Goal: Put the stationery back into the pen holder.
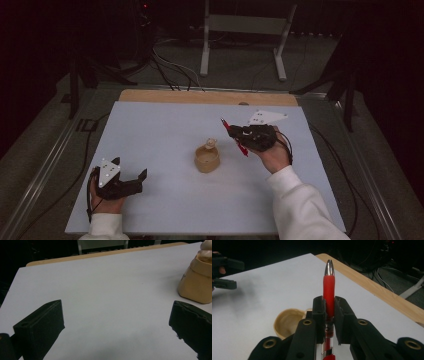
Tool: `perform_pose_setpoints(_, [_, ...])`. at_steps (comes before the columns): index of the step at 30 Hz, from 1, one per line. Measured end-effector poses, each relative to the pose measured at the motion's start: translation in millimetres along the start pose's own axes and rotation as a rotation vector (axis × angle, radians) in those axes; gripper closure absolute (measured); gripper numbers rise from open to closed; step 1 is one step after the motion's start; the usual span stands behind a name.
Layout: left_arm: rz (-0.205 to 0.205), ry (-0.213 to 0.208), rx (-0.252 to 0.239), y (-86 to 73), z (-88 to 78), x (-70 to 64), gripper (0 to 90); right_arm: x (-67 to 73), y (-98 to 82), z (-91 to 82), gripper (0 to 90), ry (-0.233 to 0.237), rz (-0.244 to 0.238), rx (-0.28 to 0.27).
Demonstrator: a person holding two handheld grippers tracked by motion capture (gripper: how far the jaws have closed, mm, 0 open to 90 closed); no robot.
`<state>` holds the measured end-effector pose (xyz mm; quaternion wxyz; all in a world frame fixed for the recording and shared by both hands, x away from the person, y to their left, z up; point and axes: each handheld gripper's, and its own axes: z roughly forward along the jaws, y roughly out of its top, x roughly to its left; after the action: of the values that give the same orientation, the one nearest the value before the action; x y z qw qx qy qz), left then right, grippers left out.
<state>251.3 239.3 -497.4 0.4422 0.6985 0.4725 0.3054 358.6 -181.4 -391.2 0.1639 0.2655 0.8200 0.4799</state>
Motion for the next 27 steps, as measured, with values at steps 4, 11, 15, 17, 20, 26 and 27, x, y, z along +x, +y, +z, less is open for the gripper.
perform_pose_setpoints(4, [0.000, 0.000, 0.000, 0.0, -0.1, 0.0, 0.3, 1.9, 4.2, 3.9, 80.7, 0.004, 0.000, -0.011])
perform_pose_setpoints(11, [-0.001, 0.001, 0.000, -0.1, -0.1, 0.6, 0.3, 3.9, 9.0, 11.8, 80.7, 0.012, 0.005, -0.021])
perform_pose_setpoints(15, [-0.001, 0.001, 0.000, 0.0, 0.0, 0.5, 0.3, 5.1, 10.8, 16.1, 80.7, 0.014, 0.009, -0.025])
perform_pose_setpoints(17, [0.000, -0.001, -0.001, 0.0, 0.2, 0.4, 0.3, 5.6, 11.4, 17.8, 80.7, 0.015, 0.010, -0.026])
perform_pose_setpoints(20, [0.000, -0.001, 0.001, -0.1, 0.2, 0.4, 0.3, 6.1, 12.2, 20.2, 80.7, 0.012, 0.013, -0.030])
perform_pose_setpoints(26, [-0.002, -0.001, 0.001, -0.1, 0.2, 0.8, 0.3, 7.6, 14.7, 26.8, 80.7, 0.019, 0.023, -0.034])
perform_pose_setpoints(27, [-0.003, 0.000, 0.000, -0.2, 0.2, 0.9, 0.3, 8.2, 15.3, 28.1, 80.7, 0.020, 0.025, -0.035])
